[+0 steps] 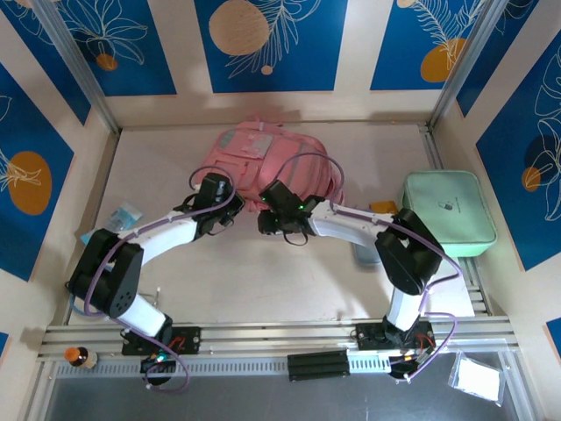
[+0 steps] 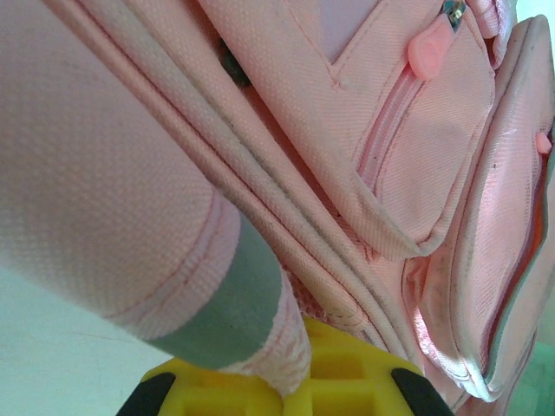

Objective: Pack the student bag
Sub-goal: Zip the student bag at the top-center of the table.

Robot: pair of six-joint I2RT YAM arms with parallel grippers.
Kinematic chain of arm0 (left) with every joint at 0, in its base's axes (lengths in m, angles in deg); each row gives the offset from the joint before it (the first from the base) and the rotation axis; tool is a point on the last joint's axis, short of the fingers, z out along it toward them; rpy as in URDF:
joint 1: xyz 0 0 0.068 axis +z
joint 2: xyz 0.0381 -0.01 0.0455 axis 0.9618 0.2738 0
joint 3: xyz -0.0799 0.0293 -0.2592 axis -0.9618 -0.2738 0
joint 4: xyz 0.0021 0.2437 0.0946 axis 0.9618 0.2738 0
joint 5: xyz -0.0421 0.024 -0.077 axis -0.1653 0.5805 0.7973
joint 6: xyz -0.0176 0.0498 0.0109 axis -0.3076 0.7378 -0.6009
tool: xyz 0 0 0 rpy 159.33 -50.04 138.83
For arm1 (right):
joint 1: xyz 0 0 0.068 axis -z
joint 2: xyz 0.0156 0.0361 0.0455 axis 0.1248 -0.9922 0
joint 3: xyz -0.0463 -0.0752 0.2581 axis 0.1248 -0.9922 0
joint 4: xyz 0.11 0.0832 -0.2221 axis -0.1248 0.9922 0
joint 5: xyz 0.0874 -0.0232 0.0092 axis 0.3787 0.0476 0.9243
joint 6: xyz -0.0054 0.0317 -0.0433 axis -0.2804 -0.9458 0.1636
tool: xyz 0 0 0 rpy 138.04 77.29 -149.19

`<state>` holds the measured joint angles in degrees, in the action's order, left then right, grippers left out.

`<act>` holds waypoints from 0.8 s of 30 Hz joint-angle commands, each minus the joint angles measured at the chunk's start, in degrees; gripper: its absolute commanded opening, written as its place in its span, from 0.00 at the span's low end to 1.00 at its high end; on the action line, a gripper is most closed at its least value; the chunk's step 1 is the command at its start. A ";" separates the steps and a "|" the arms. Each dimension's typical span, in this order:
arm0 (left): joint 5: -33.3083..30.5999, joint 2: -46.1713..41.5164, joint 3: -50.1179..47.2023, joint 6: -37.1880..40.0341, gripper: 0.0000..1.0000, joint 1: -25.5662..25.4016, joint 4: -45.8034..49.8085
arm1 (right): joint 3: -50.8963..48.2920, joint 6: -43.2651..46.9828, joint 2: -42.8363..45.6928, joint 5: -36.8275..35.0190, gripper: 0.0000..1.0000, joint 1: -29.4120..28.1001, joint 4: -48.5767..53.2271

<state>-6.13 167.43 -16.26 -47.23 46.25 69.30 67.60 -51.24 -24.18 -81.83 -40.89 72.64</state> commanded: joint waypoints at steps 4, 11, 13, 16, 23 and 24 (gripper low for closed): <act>0.13 -1.08 3.76 2.88 0.00 -1.06 -4.03 | 5.51 0.43 -3.31 -4.65 0.32 0.32 1.00; 1.10 -0.29 3.59 1.94 0.00 -1.15 -4.99 | 8.74 1.47 -5.79 -9.23 0.36 0.60 2.61; 1.19 -0.29 3.67 1.88 0.00 -1.22 -5.08 | 9.62 1.90 -6.26 -11.04 0.36 0.63 3.03; 1.24 -0.37 3.68 1.79 0.00 -1.25 -5.17 | 11.05 2.00 -7.18 -13.61 0.33 0.69 4.00; 1.20 -0.38 3.75 1.95 0.00 -1.23 -4.83 | 13.15 0.86 -8.62 -18.25 0.25 0.77 7.02; 1.19 -0.38 3.83 2.05 0.00 -1.24 -4.78 | 12.90 0.86 -8.55 -18.61 0.24 0.77 7.12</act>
<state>-6.13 167.45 -14.92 -46.49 46.08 68.55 79.01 -50.03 -31.94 -93.98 -40.89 78.83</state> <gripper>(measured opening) 0.042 0.247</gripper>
